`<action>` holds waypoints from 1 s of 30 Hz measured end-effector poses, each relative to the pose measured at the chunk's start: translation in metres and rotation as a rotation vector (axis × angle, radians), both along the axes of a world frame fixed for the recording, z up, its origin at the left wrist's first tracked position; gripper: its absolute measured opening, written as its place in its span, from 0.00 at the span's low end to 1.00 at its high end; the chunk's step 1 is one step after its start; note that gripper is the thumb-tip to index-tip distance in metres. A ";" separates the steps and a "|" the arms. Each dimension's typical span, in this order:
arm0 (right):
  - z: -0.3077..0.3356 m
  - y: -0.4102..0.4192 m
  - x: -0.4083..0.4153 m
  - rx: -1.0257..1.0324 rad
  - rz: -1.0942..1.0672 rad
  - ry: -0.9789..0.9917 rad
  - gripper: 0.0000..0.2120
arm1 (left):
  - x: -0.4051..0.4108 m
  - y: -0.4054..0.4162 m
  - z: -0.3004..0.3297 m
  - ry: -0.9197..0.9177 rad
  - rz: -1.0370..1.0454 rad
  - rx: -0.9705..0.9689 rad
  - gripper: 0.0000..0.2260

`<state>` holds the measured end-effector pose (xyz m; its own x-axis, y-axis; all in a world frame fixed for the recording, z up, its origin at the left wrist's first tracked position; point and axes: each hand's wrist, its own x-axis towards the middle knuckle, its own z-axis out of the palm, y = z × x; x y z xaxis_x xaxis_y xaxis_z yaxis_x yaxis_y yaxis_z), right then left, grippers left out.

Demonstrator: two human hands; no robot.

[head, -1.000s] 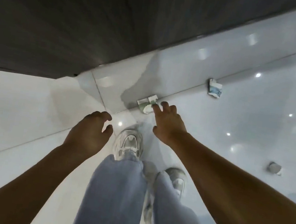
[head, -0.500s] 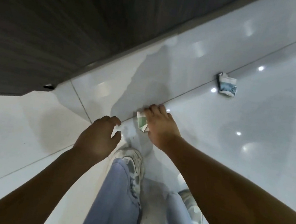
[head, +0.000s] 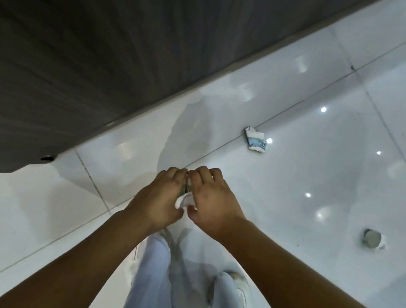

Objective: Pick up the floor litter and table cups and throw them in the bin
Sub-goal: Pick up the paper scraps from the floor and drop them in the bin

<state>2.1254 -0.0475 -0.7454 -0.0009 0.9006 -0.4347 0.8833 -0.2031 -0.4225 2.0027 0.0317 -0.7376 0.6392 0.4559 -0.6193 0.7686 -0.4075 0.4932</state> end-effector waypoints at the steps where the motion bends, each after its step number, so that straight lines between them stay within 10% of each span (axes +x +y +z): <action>1: 0.000 0.000 0.004 0.007 -0.007 0.004 0.27 | 0.005 0.000 -0.002 -0.014 -0.006 0.010 0.22; 15: -0.082 0.027 0.138 -0.122 -0.367 -0.255 0.35 | 0.034 0.057 -0.056 0.195 -0.029 0.159 0.23; 30: -0.097 0.030 0.134 -0.170 -0.257 -0.230 0.28 | 0.024 0.076 -0.054 0.202 -0.072 0.159 0.27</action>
<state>2.2595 -0.0178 -0.8420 0.3307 0.7736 -0.5405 0.8621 -0.4806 -0.1605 2.0271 0.1073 -0.7917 0.5446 0.5155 -0.6615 0.8109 -0.5252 0.2583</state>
